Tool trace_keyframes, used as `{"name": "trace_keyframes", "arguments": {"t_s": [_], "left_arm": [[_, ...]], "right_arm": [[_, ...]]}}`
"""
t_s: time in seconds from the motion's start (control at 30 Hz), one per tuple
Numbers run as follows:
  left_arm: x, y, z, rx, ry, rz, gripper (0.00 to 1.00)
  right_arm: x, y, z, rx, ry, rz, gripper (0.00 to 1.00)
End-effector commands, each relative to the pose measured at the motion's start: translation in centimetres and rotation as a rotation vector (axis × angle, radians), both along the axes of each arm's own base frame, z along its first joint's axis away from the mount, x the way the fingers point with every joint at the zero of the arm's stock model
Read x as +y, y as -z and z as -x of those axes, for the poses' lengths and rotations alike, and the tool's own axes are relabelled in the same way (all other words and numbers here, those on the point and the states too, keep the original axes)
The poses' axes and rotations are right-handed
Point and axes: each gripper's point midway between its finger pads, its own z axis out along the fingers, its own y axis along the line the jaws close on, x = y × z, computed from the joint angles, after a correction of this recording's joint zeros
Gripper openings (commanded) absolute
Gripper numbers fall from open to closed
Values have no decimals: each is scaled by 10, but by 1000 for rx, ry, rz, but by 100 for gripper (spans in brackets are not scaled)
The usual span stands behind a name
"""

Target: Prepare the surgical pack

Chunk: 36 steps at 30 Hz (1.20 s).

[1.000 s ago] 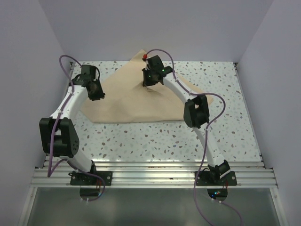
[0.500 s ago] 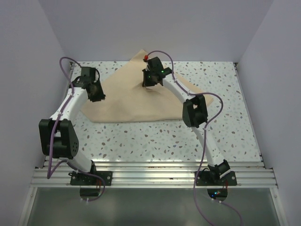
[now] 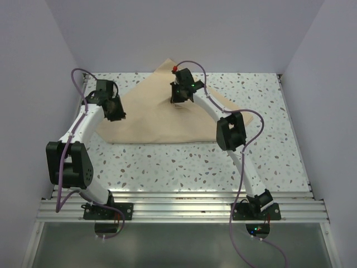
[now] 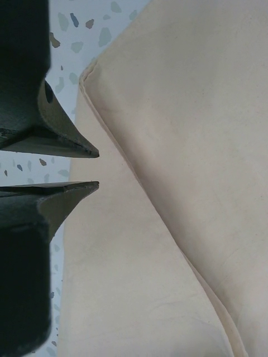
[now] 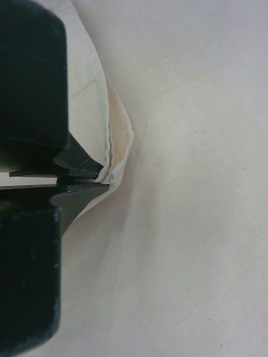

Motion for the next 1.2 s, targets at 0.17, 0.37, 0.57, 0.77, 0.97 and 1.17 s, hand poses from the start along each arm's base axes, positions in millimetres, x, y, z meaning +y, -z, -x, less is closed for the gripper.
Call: {"name": "trace_keyframes", "arguments": {"t_s": [0.17,0.37,0.57,0.77,0.97,1.17], "left_arm": [[1,-15,-5,-69,26,-3,27],[1,-12,-5,-58,27,-2,27],[4,-10,-5,-49,19,-13,27],[4,-6,-6,-39,18,-18,27],[4,-4,-9,-28,18,-21,28],[11,-1,-16,-8,-6,-41,33]], "right_arm": [[-8,-33,-28,-124,41,-15,0],[-1,-36,-36,-146,46,-51,0],[-2,-19,-36,-127,41,-34,0],[-2,-16,-39,-135,41,-31,0],[-2,-8,-39,-127,40,-27,4],[-10,-9,-46,-139,66,-18,9]]}}
